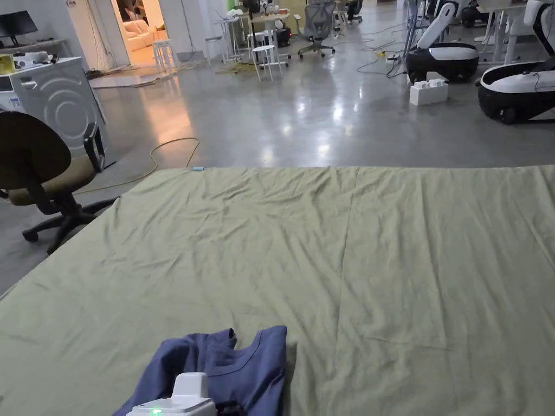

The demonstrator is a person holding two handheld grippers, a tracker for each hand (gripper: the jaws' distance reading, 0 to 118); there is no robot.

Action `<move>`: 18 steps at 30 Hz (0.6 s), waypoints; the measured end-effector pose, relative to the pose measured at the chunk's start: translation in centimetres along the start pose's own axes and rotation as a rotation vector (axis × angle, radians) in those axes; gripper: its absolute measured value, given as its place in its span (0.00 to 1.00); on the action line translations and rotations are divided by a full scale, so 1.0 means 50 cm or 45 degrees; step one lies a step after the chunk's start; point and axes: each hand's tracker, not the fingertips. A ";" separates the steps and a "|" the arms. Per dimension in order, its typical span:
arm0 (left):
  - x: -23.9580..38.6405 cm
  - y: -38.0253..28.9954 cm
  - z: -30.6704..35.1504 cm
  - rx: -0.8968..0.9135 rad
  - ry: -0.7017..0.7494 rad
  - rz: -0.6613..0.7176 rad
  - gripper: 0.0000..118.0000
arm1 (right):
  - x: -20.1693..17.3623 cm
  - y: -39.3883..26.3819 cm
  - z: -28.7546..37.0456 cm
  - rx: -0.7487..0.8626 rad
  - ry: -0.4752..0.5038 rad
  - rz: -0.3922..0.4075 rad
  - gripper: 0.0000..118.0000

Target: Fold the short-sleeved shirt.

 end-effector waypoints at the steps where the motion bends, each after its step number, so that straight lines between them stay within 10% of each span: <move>1: 0.004 -0.003 0.004 0.013 0.011 -0.021 0.60 | -0.002 -0.003 -0.004 -0.011 0.002 0.006 0.00; 3: 0.011 0.001 0.010 0.018 0.025 -0.067 0.52 | -0.007 -0.011 -0.008 -0.024 0.007 0.013 0.00; 6: 0.026 0.003 0.013 0.015 0.010 -0.109 0.07 | -0.010 -0.019 -0.010 -0.045 0.026 0.008 0.00; 14: -0.051 0.091 0.114 0.166 -0.199 0.384 0.07 | 0.011 -0.022 0.018 -0.020 0.044 -0.024 0.00; 18: -0.060 0.193 0.220 0.319 -0.159 0.335 0.07 | 0.033 -0.027 0.032 -0.014 0.049 -0.088 0.00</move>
